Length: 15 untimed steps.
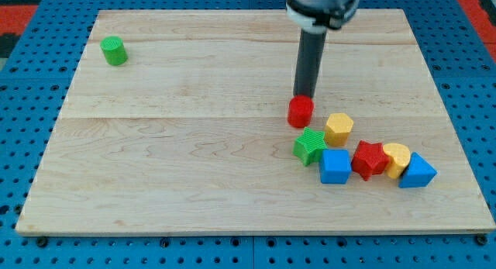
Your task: Move the green circle into the yellow hexagon
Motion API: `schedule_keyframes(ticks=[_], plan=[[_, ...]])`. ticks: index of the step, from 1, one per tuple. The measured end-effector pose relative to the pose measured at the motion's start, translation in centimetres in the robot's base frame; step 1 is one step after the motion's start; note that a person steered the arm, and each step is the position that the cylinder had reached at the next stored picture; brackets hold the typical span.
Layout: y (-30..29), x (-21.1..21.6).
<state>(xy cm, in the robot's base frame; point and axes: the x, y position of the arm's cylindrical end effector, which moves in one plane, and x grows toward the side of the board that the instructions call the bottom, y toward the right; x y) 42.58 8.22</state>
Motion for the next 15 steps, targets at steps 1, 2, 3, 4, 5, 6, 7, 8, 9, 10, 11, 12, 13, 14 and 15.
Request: schedule_keyframes(ticks=[1,2,3,4,5,6,7,8,9,10,11,12,13,14,15], plan=[[0.3,-1.5],[-4.4,-8.6],[-16.2,-8.3],[-23.0,-2.1],[-32.2,-2.0],[-37.8,-6.6],[-36.7,-9.3],[-28.5,-7.9],[-23.6,-5.2],[-32.0,-5.1],[-37.8,-10.2],[-35.2,-12.9],[-21.5,-11.1],[-10.0,-8.5],[-10.5,-11.1]])
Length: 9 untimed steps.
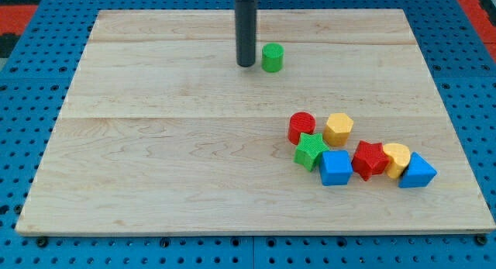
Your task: Move the green circle into the yellow hexagon
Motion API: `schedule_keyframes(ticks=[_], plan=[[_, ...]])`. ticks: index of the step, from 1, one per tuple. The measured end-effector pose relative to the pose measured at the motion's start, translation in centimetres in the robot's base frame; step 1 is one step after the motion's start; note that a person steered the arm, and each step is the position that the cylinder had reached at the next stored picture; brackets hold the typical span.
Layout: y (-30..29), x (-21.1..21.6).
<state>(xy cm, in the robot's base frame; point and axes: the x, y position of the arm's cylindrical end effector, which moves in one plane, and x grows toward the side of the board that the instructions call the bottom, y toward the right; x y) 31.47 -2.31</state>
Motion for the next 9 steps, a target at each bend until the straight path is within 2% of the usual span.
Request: schedule_keyframes(ticks=[1,2,3,4,5,6,7,8,9], plan=[[1.7,-2.4],[10.9,3.1],[13.9,9.9],[14.5,10.1],[20.1,8.1],[22.4,12.0],[19.4,12.7],[19.6,9.2],[17.8,10.6]])
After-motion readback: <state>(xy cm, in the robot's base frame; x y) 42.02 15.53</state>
